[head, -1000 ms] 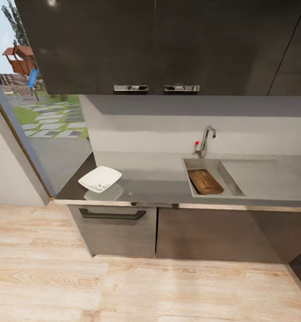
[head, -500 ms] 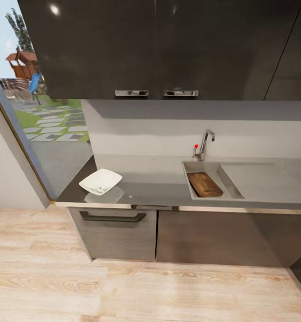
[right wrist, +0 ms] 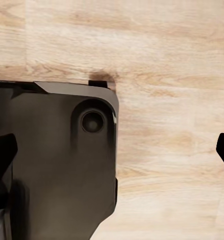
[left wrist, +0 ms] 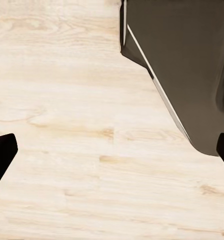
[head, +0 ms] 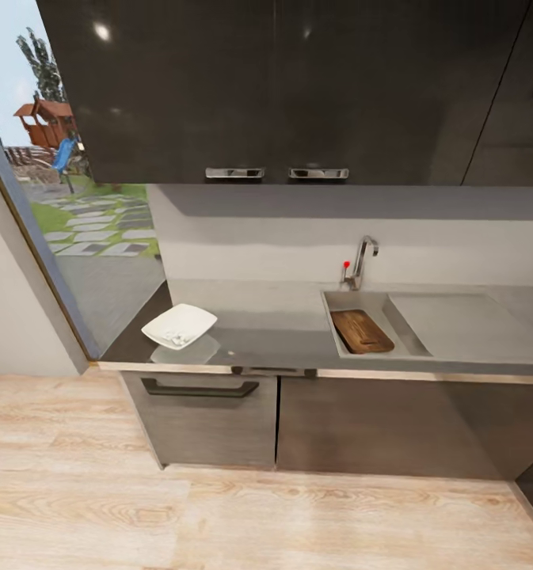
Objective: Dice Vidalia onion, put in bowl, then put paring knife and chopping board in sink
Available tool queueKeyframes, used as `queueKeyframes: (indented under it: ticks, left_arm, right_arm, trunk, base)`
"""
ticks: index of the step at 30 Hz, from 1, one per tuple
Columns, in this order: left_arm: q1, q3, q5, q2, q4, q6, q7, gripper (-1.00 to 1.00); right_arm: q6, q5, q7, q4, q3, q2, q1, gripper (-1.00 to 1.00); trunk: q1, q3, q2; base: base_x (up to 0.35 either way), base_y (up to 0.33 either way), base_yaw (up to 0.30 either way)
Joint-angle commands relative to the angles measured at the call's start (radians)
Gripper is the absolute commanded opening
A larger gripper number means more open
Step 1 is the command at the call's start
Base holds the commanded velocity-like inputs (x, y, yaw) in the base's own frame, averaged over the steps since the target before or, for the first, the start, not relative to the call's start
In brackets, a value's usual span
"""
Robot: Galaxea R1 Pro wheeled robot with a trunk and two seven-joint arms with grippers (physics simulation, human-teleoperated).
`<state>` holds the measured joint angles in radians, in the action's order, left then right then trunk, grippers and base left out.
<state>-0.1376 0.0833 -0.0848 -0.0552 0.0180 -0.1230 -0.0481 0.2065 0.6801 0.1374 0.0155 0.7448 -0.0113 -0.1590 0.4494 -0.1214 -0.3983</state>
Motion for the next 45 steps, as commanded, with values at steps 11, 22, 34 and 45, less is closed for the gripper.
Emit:
queueKeyframes:
  ticks: [11,22,34,45]
  left_arm:
    - [0.000,0.009,-0.009,0.000,0.002,-0.001,-0.003,1.00]
    - [0.000,0.009,-0.009,0.000,0.002,-0.001,-0.003,1.00]
    - [0.000,0.009,-0.009,0.000,0.002,-0.001,-0.003,1.00]
    - [-0.001,0.009,-0.009,0.000,0.002,-0.001,-0.003,1.00]
  right_arm:
    - [0.002,0.007,0.004,0.000,0.008,0.000,-0.001,1.00]
    - [0.002,0.007,0.005,0.000,0.008,0.000,-0.001,1.00]
    - [0.002,0.011,0.007,0.003,0.009,-0.004,-0.001,1.00]
    - [0.016,0.010,0.005,0.012,0.010,-0.007,-0.001,1.00]
  trunk:
    - [0.001,0.016,-0.002]
    - [0.001,0.034,-0.002]
    - [0.001,0.049,-0.002]
    - [0.001,0.049,-0.002]
  base:
    - [0.000,0.000,0.000]
    - [0.000,0.000,0.000]
    - [0.000,0.000,0.000]
    - [0.000,0.000,0.000]
